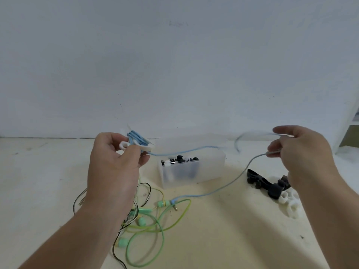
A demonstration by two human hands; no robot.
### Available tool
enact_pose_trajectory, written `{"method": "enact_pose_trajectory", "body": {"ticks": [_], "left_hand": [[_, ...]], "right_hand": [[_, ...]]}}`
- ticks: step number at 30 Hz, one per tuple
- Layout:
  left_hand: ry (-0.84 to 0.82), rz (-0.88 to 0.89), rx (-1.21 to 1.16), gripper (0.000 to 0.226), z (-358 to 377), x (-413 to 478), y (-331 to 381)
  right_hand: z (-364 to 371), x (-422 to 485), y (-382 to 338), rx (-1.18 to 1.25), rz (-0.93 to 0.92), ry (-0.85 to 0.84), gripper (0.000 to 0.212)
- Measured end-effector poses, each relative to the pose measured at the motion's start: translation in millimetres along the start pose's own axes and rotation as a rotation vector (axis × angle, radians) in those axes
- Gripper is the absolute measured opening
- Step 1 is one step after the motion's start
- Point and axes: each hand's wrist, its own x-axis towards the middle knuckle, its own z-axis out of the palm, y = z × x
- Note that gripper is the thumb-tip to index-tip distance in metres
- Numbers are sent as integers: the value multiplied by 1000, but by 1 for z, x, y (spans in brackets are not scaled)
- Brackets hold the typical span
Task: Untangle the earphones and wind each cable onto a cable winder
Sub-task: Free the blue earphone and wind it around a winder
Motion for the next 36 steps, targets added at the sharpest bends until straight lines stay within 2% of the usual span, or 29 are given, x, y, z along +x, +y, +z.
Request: {"method": "enact_pose_trajectory", "body": {"ticks": [4, 7, 9, 11, 13, 14, 16, 17, 18, 20, 22, 23, 25, 28, 32, 36], "left_hand": [[118, -14, -8, 16, -4, 4, -2], [142, -27, -1, 15, -6, 7, -1], [77, -43, 41, 17, -4, 4, 1], [-12, -44, 88, 21, 1, -4, 3], [-81, -48, 120, 22, 6, -12, 6], [-110, -51, 134, 22, 8, -16, 7], [-160, -43, 157, 21, 11, -22, 10], [-183, -35, 160, 20, 13, -24, 11], [-202, -27, 157, 21, 13, -26, 12], [-218, -16, 165, 23, 14, -28, 11], [-224, 3, 184, 24, 14, -31, 12], [-228, 14, 183, 23, 14, -32, 13], [-236, 31, 180, 22, 14, -33, 14], [-254, 42, 192, 28, 13, -32, 14], [-282, 19, 184, 26, 10, -28, 12], [-282, 49, 189, 26, 9, -25, 11]], "right_hand": [[-1, 3, 4, 96, 20, 44, 33], [-1, 5, 4, 44, 34, -17, 25], [2, 6, 6, -143, 8, -130, 25], [7, 7, 12, -440, -48, -217, 29], [10, 3, 13, -651, -135, -181, 32], [12, -1, 12, -672, -198, -133, 32], [12, -12, 4, -510, -335, -75, 30], [13, -19, -1, -344, -380, -120, 26], [14, -28, -6, -166, -398, -226, 22], [22, -49, -15, 92, -351, -591, 15], [31, -63, -10, 93, -289, -907, 10], [35, -68, -5, 49, -258, -1033, 20], [42, -75, 2, 15, -216, -1207, 26], [42, -78, 2, 70, -212, -1203, 13], [38, -70, -2, 59, -236, -1064, 25], [34, -65, -2, 56, -233, -1068, 29]]}}
